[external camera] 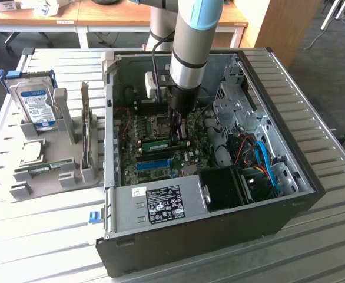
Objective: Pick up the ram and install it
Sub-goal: 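Insert the ram into the slot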
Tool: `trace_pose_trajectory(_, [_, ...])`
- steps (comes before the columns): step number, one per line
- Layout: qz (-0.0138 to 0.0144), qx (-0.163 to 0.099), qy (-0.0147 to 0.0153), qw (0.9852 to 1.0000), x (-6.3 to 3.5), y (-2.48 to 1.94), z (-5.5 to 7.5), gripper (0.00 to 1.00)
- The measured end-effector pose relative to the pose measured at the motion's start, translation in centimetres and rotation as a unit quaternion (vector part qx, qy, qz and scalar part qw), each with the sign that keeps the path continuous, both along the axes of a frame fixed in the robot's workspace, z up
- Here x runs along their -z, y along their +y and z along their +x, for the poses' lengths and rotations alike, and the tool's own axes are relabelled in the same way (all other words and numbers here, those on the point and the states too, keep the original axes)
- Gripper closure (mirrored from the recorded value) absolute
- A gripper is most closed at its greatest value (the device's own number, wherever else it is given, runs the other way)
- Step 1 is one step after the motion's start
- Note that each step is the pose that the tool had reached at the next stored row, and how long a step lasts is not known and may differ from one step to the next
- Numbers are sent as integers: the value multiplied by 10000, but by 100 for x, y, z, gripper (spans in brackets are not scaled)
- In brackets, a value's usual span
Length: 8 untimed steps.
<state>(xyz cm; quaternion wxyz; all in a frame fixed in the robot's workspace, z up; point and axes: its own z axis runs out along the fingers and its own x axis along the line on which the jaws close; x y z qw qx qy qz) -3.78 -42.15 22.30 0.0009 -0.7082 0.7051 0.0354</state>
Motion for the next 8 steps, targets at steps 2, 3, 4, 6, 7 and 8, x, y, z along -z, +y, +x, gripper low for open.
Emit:
trace_pose_trajectory(2, [0,0,0,10000,-16,0,0,75])
trace_pose_trajectory(3, [1,0,0,10000,-22,0,0,75])
trace_pose_trajectory(4, [1,0,0,10000,-24,1,0,75])
trace_pose_trajectory(6, [2,0,-1,10000,-25,1,0,75])
trace_pose_trajectory(7, [-1,0,0,10000,-33,0,0,75])
trace_pose_trajectory(8, [0,0,0,10000,-46,0,0,75])
